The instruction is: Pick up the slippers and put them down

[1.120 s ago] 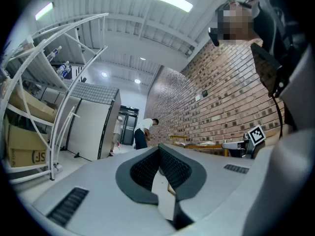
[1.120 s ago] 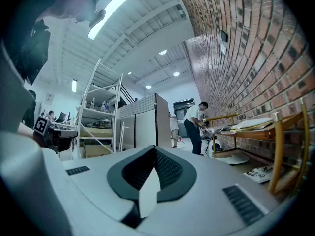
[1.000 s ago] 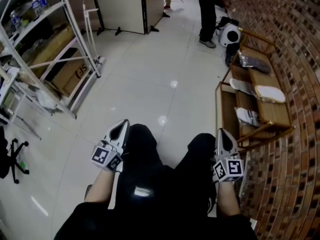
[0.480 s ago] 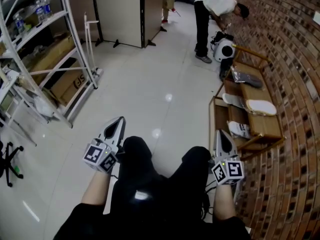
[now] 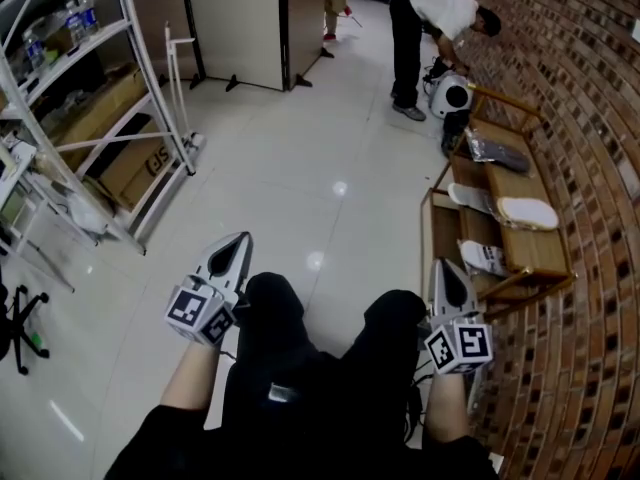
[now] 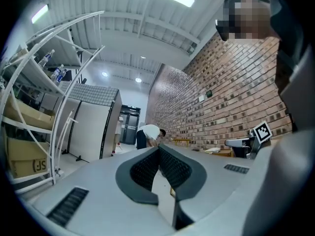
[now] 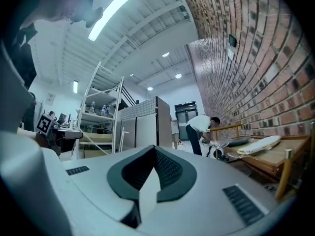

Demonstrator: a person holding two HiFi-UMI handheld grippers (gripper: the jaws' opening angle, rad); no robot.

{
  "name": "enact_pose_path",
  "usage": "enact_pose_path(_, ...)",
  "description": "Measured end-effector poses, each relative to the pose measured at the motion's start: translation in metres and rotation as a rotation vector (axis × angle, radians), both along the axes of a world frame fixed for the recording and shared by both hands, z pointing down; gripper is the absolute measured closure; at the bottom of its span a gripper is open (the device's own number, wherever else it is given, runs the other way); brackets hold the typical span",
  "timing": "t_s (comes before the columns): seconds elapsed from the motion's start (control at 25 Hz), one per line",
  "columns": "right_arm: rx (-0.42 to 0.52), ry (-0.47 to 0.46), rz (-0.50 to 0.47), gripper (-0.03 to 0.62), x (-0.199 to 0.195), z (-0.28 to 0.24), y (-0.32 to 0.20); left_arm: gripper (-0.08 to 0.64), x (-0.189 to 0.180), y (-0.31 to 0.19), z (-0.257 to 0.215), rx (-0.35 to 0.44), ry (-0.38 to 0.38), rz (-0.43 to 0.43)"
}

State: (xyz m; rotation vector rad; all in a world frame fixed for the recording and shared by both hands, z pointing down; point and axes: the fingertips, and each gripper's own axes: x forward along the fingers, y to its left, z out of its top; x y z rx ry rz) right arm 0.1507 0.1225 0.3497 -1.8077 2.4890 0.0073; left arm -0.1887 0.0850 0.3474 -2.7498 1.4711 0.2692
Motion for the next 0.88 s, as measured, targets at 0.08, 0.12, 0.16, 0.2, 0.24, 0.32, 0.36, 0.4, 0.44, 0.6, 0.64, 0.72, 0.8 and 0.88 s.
enact_pose_path(0.08,-0.006,-0.004,0.000,0.583,0.000,0.004,-0.003,0.560,0.002,-0.005,0.003,0.000,-0.021,-0.006)
enact_pose_path(0.12,-0.010,-0.002,0.001,0.584,0.001,0.006,-0.004,0.560,0.004,-0.007,0.003,0.001,-0.020,-0.006)
enact_pose_path(0.16,-0.013,0.002,0.000,0.584,0.002,0.007,-0.007,0.560,0.006,-0.010,0.002,0.004,-0.015,-0.007)
enact_pose_path(0.2,-0.016,0.007,0.000,0.584,0.003,0.008,-0.010,0.560,0.007,-0.012,0.001,0.009,-0.010,-0.009)
enact_pose_path(0.24,-0.018,0.010,-0.001,0.584,0.003,0.008,-0.013,0.560,0.008,-0.015,0.000,0.013,-0.006,-0.012)
enact_pose_path(0.32,-0.019,0.005,-0.002,0.584,0.004,0.006,-0.018,0.560,0.010,-0.022,0.000,0.016,-0.006,-0.016)
enact_pose_path(0.36,-0.017,0.002,-0.001,0.584,0.005,0.004,-0.020,0.560,0.012,-0.025,0.001,0.017,-0.009,-0.017)
enact_pose_path(0.4,-0.013,0.000,0.000,0.584,0.005,0.002,-0.021,0.560,0.014,-0.028,0.000,0.018,-0.014,-0.016)
enact_pose_path(0.44,-0.008,0.001,0.000,0.583,0.006,0.000,-0.023,0.560,0.018,-0.031,-0.001,0.021,-0.018,-0.013)
enact_pose_path(0.6,0.023,0.010,-0.003,0.584,0.009,-0.007,-0.025,0.560,0.031,-0.042,-0.007,0.027,-0.032,-0.005)
enact_pose_path(0.64,0.033,0.012,-0.003,0.583,0.010,-0.008,-0.025,0.560,0.033,-0.045,-0.009,0.028,-0.033,-0.009)
enact_pose_path(0.72,0.044,0.012,-0.002,0.584,0.011,-0.008,-0.028,0.560,0.036,-0.048,-0.011,0.033,-0.022,-0.016)
enact_pose_path(0.8,0.037,0.011,-0.002,0.583,0.012,-0.004,-0.031,0.560,0.037,-0.049,-0.011,0.033,-0.009,-0.019)
enact_pose_path(0.88,0.024,0.007,-0.005,0.583,0.012,0.002,-0.037,0.560,0.036,-0.052,-0.008,0.024,-0.007,-0.023)
